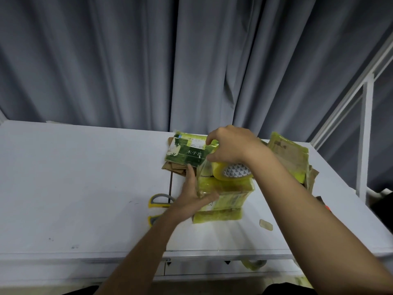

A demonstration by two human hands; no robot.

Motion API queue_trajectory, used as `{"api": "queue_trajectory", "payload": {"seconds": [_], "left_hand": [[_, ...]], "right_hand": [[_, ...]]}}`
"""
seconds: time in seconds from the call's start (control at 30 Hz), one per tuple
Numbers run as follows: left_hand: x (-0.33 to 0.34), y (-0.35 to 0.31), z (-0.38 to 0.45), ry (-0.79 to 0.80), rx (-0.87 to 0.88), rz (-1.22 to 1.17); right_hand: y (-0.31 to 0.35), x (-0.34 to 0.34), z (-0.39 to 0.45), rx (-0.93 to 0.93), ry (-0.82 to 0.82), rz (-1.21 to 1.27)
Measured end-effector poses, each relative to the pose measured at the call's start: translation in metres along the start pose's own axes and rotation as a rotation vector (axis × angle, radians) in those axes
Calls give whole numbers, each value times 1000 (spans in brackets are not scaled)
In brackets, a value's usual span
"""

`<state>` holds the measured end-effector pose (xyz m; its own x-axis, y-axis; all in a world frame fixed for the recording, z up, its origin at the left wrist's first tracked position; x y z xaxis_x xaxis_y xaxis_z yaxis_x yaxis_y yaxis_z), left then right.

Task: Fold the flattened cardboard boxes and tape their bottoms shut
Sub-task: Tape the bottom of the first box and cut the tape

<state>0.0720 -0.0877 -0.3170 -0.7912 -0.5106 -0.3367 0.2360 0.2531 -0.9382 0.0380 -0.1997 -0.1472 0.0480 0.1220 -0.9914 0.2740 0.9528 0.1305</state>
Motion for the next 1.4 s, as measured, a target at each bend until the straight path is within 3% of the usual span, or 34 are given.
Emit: {"api": "queue_trajectory", "payload": {"seconds": [0.13, 0.27, 0.53, 0.67, 0.8, 1.1, 1.4], "left_hand": [[-9, -13, 13, -50, 139, 151], [-8, -8, 17, -132, 151, 229], [-6, -5, 21, -99, 120, 187], [-9, -5, 23, -91, 130, 208], [-12, -4, 24, -116, 168, 266], [-13, -8, 25, -105, 143, 260], [-16, 1, 27, -83, 159, 330]], "right_hand": [[-3, -1, 0, 2, 15, 10], [-17, -12, -5, 10, 42, 160], [-81, 16, -42, 165, -97, 1378], [-86, 30, -38, 171, -113, 1559], [-96, 21, -36, 201, -109, 1461], [-138, -15, -39, 291, -158, 615], [-143, 14, -35, 370, -42, 397]]}}
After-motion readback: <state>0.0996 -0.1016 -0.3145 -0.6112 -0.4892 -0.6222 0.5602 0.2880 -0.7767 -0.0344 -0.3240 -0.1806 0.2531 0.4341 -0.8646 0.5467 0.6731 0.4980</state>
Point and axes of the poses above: each hand's wrist, its own z-axis towards the middle knuckle, its own x-axis out of the palm, y = z × x, the point moved 2 cm from there along z, towards the middle knuckle, and after that the axes turned 9 degrees about z, right-handed, at the moved point
